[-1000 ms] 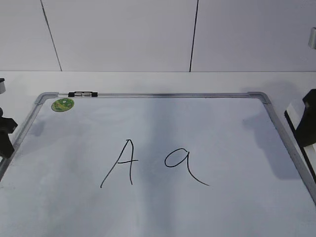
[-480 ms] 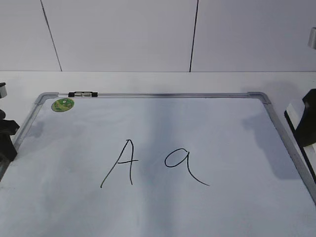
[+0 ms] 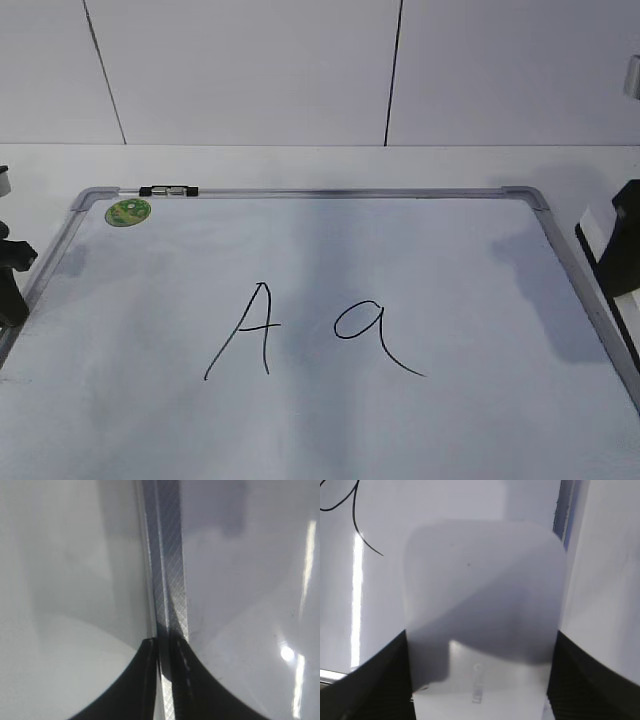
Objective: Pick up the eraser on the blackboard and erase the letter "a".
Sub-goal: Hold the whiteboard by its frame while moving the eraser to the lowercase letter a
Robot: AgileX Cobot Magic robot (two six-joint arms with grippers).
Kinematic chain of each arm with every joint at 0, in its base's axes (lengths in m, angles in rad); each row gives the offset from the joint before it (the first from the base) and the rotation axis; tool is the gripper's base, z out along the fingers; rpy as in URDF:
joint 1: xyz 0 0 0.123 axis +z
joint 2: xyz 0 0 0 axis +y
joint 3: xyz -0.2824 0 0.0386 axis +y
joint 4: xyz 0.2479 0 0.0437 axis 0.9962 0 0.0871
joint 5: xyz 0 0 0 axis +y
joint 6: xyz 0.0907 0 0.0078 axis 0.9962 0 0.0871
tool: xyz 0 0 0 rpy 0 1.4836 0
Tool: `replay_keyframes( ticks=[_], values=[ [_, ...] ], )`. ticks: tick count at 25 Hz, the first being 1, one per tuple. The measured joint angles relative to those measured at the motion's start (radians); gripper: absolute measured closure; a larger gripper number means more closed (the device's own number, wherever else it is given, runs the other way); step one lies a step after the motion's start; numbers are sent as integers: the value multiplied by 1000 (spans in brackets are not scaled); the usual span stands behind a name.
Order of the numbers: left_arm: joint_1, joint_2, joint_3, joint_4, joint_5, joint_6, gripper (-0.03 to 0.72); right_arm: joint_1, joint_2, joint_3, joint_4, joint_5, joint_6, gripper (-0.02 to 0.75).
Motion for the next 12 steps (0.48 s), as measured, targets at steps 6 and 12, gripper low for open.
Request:
replay_keyframes(
  ticks=[6,12],
  values=[
    [0,0,0,0,4,0,636,0,0,0,5,-8,-14,183],
    [0,0,0,0,5,-2,637,78,3,0,12,-38,-17,184]
  ],
)
